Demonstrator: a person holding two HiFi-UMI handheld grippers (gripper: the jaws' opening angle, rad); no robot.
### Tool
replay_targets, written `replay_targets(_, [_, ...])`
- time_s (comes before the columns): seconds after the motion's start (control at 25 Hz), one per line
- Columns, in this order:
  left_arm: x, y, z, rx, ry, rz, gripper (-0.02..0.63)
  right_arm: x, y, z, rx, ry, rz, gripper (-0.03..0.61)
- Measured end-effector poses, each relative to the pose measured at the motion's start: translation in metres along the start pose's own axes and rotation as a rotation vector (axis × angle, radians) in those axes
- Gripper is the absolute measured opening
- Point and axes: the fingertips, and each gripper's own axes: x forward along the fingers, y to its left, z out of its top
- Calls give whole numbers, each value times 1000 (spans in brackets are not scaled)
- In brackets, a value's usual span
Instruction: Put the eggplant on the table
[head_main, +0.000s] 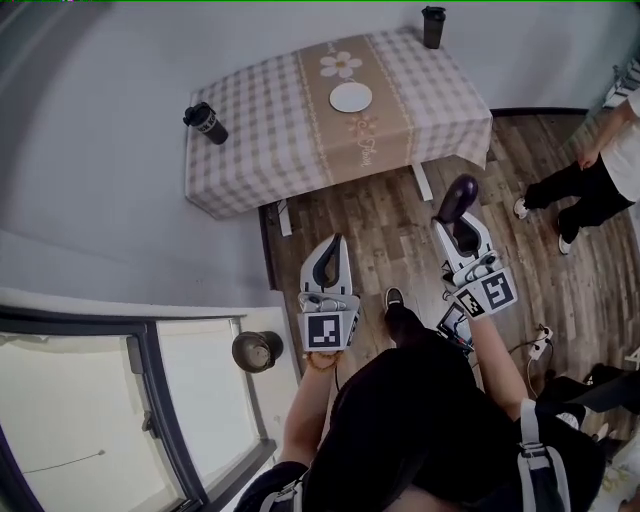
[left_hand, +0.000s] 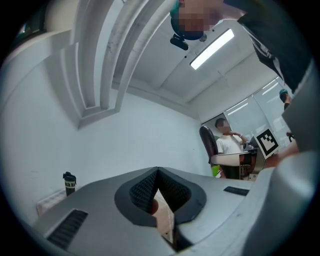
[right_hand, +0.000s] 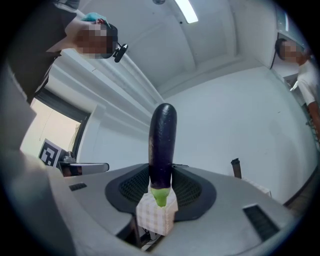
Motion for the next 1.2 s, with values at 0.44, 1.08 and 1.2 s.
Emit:
replay_targets(0.44, [117,52,-30,13,13,58,-6,118,-83,-10,-16,12,61,144])
replay_targets(1.08, [241,150,-74,-48,30,35,-6,283,-146,-64,-57,129,40,144])
replay_targets(1.2, [257,166,-83,-53,41,25,-6,316,-161,-89,-53,178,26,144])
